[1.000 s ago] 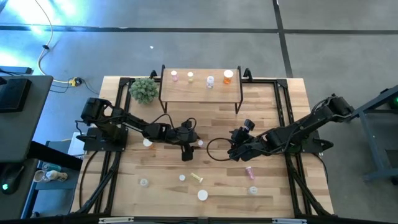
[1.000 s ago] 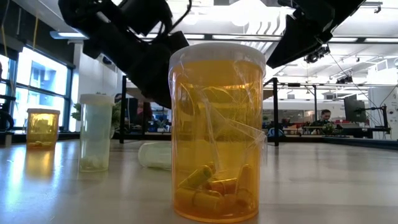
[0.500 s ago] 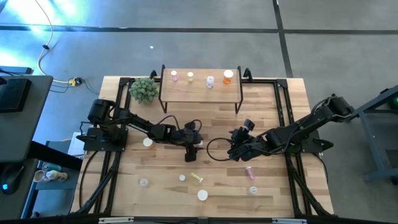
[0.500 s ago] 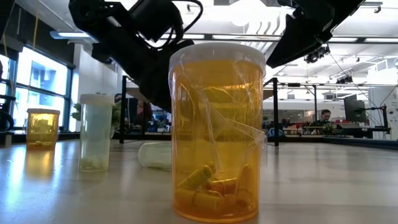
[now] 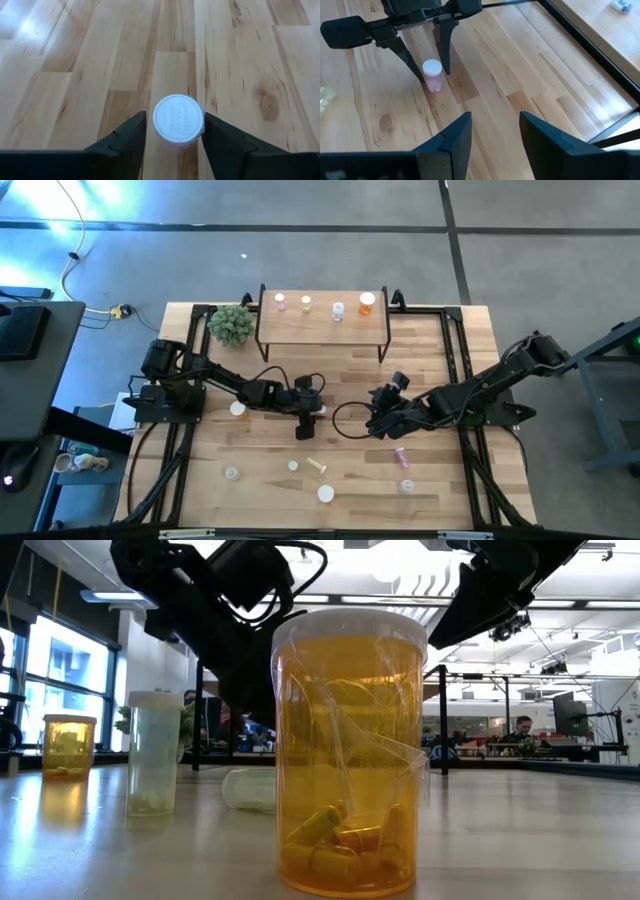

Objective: Pick and place medicine bottles onto shelf by color
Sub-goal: Put the top pink pill bottle aligned with the other pink pill bottle on the shelf

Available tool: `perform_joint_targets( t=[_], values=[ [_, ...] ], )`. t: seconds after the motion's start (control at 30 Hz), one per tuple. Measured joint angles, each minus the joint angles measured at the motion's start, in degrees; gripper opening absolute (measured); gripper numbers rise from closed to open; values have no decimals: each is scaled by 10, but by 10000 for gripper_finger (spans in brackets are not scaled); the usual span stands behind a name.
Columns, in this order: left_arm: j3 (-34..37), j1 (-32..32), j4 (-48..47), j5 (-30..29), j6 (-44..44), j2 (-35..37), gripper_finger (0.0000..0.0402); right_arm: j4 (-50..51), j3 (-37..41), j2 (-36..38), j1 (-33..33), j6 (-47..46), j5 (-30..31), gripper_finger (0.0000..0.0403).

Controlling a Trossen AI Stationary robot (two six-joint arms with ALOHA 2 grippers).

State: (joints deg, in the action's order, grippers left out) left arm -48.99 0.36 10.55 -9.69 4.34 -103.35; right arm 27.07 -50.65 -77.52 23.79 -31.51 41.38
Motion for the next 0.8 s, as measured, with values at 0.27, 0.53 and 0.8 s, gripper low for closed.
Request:
perform_joint_targets(
  t=[0.27,0.53,0.8],
  values=[
    [0,0,0,0,0,0,124,0,0,0,0,0,0,156],
    [0,0,0,5,0,0,106,0,0,0,0,0,0,156],
    [1,0,1,37,-24,15,108,0,0,0,0,0,-10,156]
  ],
)
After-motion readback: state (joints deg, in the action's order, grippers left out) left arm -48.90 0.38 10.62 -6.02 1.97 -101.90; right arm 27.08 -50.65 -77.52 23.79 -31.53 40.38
